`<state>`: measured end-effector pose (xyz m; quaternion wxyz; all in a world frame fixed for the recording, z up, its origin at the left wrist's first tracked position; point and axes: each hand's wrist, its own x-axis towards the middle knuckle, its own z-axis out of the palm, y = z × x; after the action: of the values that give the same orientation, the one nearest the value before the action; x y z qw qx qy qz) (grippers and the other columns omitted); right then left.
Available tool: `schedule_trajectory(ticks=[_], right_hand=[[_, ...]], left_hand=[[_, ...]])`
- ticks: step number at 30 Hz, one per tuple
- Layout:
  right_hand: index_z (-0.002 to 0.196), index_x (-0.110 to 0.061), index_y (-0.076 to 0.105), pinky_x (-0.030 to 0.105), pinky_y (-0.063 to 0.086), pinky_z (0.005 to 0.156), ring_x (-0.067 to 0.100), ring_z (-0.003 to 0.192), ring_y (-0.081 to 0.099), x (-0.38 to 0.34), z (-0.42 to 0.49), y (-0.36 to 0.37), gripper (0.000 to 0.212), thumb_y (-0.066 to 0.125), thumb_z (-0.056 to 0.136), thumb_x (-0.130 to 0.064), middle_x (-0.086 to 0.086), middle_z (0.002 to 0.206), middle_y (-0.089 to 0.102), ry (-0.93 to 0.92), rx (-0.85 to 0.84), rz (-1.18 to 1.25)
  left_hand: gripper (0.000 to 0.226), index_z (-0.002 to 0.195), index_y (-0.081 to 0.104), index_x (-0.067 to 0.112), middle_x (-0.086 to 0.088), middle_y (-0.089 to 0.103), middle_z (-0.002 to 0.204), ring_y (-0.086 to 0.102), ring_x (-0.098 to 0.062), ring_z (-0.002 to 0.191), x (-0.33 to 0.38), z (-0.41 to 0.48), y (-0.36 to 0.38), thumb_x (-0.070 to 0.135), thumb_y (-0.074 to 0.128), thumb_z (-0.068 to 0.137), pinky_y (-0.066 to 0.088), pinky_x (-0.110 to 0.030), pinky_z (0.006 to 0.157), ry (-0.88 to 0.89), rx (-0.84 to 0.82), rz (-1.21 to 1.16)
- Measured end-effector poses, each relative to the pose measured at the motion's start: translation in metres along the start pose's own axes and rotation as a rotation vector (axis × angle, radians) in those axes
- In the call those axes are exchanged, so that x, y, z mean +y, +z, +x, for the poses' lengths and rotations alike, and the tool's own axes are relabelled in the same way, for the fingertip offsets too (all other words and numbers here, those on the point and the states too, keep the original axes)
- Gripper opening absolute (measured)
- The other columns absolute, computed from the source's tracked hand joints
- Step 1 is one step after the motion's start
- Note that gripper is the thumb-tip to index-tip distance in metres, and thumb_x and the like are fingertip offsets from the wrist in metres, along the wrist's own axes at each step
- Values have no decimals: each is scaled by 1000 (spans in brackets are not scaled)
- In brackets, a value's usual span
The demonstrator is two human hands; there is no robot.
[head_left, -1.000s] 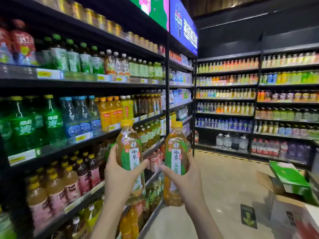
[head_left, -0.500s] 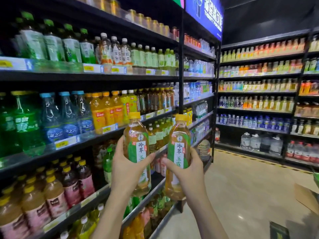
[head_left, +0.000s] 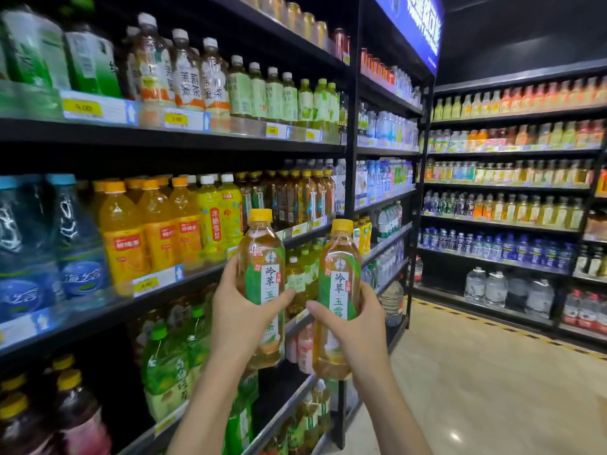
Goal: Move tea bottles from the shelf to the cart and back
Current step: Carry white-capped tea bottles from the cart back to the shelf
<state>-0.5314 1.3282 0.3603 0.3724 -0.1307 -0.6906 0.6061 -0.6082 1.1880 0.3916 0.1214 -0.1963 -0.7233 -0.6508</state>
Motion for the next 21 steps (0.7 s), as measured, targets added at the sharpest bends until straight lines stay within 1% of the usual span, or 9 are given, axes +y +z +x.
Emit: schedule_trajectory(ticks=[3, 4, 6, 8, 12, 14, 16, 19, 21], right_hand=[[127, -21, 56, 27, 60, 81, 3, 92, 69, 17, 35, 10, 74, 92, 64, -38, -8, 108, 71, 0, -20, -9], [128, -21, 55, 26, 59, 82, 3, 93, 69, 21, 46, 14, 75, 92, 65, -38, -8, 109, 71, 1, -31, -6], [133, -22, 52, 34, 58, 91, 7, 104, 67, 31, 69, 20, 86, 92, 60, -47, -8, 117, 68, 1, -43, 6], [135, -23, 49, 36, 55, 96, 9, 110, 64, 40, 91, 24, 86, 91, 63, -45, -9, 122, 65, 2, -72, 11], [127, -28, 52, 19, 56, 80, 0, 99, 65, 57, 140, 26, 70, 90, 68, -35, -11, 115, 66, -17, -124, 47], [126, -29, 52, 14, 53, 73, -2, 97, 64, 64, 168, 26, 68, 89, 69, -34, -12, 114, 64, -22, -154, 64], [125, -28, 54, 15, 54, 72, -2, 93, 66, 72, 198, 26, 67, 90, 69, -32, -10, 112, 66, -23, -199, 90], [129, -27, 52, 23, 55, 84, 4, 103, 64, 82, 245, 28, 74, 90, 67, -36, -10, 115, 64, -29, -257, 99], [129, -29, 50, 21, 54, 81, 2, 101, 63, 86, 275, 29, 74, 90, 67, -34, -13, 114, 64, -19, -305, 129]], left_hand=[[106, 154, 29, 28, 16, 47, 123, 46, -3, 106, -6, 26, 15, 27, 91, 68, 43, -30, 95, -4, 5, 11], [106, 154, 29, 28, 16, 45, 118, 46, -3, 104, -9, 35, 19, 26, 91, 68, 42, -29, 94, -9, 13, 22], [105, 153, 31, 29, 18, 47, 115, 49, 0, 97, -15, 54, 29, 26, 91, 68, 44, -30, 94, -13, 24, 39], [106, 153, 30, 29, 19, 45, 115, 50, 0, 100, -21, 72, 40, 26, 91, 67, 45, -31, 95, -19, 42, 51], [104, 154, 30, 27, 15, 48, 122, 45, -2, 105, -31, 104, 65, 25, 90, 69, 41, -28, 92, -20, 91, 86], [105, 154, 30, 27, 18, 54, 118, 49, 4, 93, -36, 120, 81, 24, 90, 69, 43, -27, 92, -29, 126, 93], [104, 153, 30, 27, 26, 50, 105, 47, 12, 82, -41, 137, 97, 23, 90, 69, 44, -23, 86, -43, 168, 113], [107, 154, 28, 26, 15, 52, 122, 52, 4, 92, -45, 162, 121, 24, 91, 68, 45, -25, 90, -60, 219, 138], [109, 155, 27, 27, 11, 53, 133, 55, -5, 107, -49, 180, 136, 25, 92, 67, 46, -28, 94, -52, 272, 152]])
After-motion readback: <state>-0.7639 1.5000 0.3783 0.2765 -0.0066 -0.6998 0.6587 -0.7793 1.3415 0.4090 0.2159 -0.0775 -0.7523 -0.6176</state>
